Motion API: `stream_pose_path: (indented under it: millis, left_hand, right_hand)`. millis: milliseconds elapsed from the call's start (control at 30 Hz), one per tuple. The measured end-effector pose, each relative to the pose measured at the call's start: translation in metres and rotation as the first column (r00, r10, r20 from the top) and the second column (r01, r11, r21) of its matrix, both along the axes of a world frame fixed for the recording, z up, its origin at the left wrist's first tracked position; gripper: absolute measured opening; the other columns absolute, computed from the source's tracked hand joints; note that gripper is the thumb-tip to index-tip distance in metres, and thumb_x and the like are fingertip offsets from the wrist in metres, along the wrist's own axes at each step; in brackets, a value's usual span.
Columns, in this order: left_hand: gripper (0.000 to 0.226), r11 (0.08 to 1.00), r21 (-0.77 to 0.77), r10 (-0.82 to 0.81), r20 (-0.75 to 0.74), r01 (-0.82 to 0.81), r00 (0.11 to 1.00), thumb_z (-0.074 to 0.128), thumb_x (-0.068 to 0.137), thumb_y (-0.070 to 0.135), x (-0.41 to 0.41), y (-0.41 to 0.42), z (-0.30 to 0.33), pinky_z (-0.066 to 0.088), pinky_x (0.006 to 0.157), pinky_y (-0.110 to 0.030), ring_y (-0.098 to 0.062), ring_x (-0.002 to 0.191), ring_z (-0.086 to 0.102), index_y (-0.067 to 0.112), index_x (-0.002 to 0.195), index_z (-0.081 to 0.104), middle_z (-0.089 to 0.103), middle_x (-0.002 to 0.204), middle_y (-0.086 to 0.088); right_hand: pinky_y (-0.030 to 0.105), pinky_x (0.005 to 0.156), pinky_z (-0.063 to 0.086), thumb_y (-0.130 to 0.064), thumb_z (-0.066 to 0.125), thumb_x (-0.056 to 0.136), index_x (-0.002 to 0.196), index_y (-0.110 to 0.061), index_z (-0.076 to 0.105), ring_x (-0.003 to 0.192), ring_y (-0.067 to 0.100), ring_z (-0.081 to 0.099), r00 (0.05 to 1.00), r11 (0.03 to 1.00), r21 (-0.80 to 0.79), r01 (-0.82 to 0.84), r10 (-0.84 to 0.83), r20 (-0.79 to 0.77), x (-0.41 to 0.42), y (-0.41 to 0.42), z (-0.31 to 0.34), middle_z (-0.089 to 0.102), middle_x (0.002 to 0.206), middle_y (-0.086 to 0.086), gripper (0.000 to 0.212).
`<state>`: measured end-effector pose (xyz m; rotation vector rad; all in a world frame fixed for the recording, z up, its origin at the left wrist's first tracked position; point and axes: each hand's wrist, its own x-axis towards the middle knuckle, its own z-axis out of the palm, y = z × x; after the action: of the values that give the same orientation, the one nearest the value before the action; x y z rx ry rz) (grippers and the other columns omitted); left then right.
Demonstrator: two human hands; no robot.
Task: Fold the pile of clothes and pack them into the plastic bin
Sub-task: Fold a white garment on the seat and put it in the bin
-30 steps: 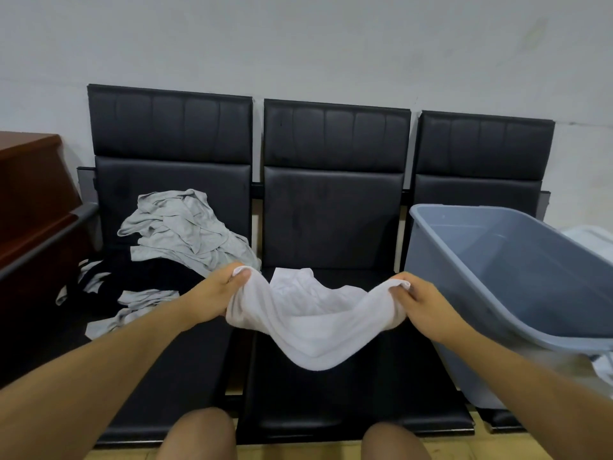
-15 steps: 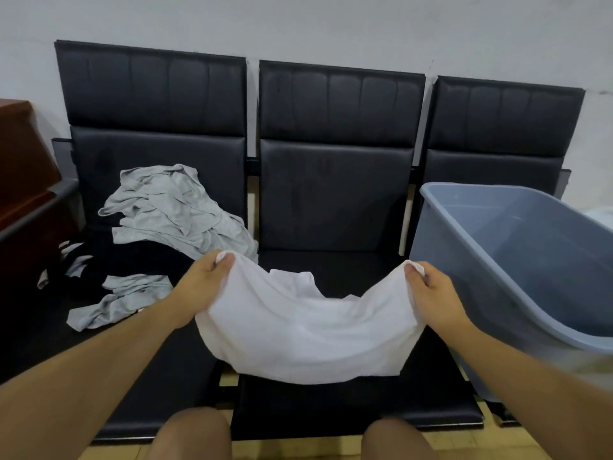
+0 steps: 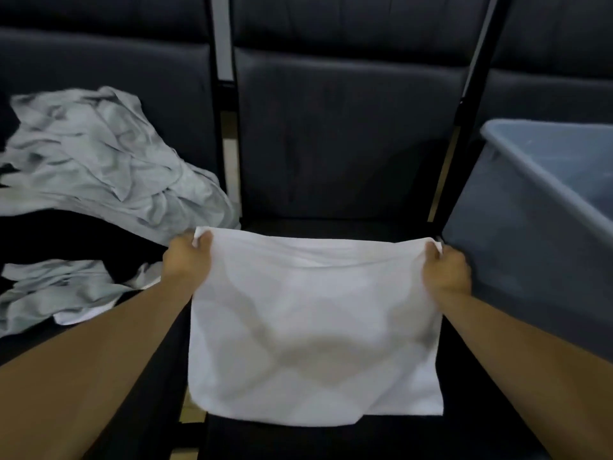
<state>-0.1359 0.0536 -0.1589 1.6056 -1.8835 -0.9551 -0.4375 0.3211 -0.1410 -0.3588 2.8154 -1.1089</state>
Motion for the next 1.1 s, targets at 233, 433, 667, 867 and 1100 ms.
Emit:
stream_pose_path:
  millis: [233, 433, 667, 867, 1100]
  left_hand:
    - [0.033, 1.000, 0.009, 0.014, 0.079, -0.015, 0.997, 0.051, 0.101, 0.032, -0.026, -0.007, -0.032, 0.040, 0.070, -0.034, -0.039, 0.092, 0.062, 0.004, 0.093, 0.064, 0.063, 0.087, -0.015]
    - [0.023, 0.890, -0.399, -0.199, 0.095, 0.220, 0.975, 0.065, 0.093, 0.025, -0.035, 0.050, -0.018, 0.047, 0.095, -0.043, -0.030, 0.107, 0.055, 0.016, 0.114, 0.059, 0.053, 0.119, -0.010]
    - [0.051, 0.555, 0.022, -0.700, 0.553, 0.832, 0.453, 0.046, 0.096, 0.056, -0.023, 0.183, -0.008, 0.042, 0.084, -0.034, -0.022, 0.114, 0.051, 0.025, 0.136, 0.040, 0.049, 0.126, 0.000]
    - [0.047, 0.591, 0.139, -0.644, 0.674, 0.795, 0.362, 0.052, 0.096, 0.029, -0.029, 0.183, 0.001, 0.035, 0.096, -0.036, -0.025, 0.126, 0.038, 0.017, 0.138, 0.034, 0.036, 0.136, -0.007]
    - [0.055, 0.586, 0.168, -0.672, 0.647, 0.792, 0.360, 0.049, 0.087, -0.003, -0.026, 0.160, 0.011, 0.021, 0.120, -0.040, -0.021, 0.147, 0.023, 0.017, 0.138, 0.043, 0.034, 0.147, -0.002]
  right_hand:
    - [0.043, 0.083, 0.048, -0.033, 0.050, 0.103, 0.122, 0.000, 0.060, 0.111, 0.044, 0.061, 0.999, 0.975, 0.217, 0.050, -0.047, -0.018, -0.026, -0.013, -0.052, 0.064, 0.120, 0.027, 0.039]
    - [0.047, 0.093, 0.044, -0.023, 0.059, 0.094, 0.110, -0.015, 0.066, 0.112, 0.035, 0.056, 0.738, 0.903, 0.131, -0.409, 0.411, -0.535, 0.023, -0.050, -0.051, 0.061, 0.123, 0.011, 0.019]
    - [0.025, 0.124, 0.000, -0.048, 0.027, 0.108, 0.156, -0.044, 0.029, 0.152, -0.004, -0.009, 0.218, 0.236, 0.415, -0.879, 0.972, -0.090, 0.087, -0.065, -0.073, 0.002, 0.167, -0.022, 0.048]
    - [0.034, 0.126, -0.007, -0.047, 0.015, 0.108, 0.160, -0.044, 0.007, 0.152, 0.002, -0.019, 0.598, 0.522, 0.475, -0.708, 0.802, 0.010, 0.112, -0.047, -0.075, -0.015, 0.167, -0.018, 0.053]
    - [0.046, 0.123, -0.016, -0.040, 0.016, 0.108, 0.160, -0.031, -0.015, 0.150, 0.020, -0.030, 0.935, 0.858, 0.408, -0.311, 0.200, 0.293, 0.167, -0.033, -0.062, -0.033, 0.163, -0.001, 0.061]
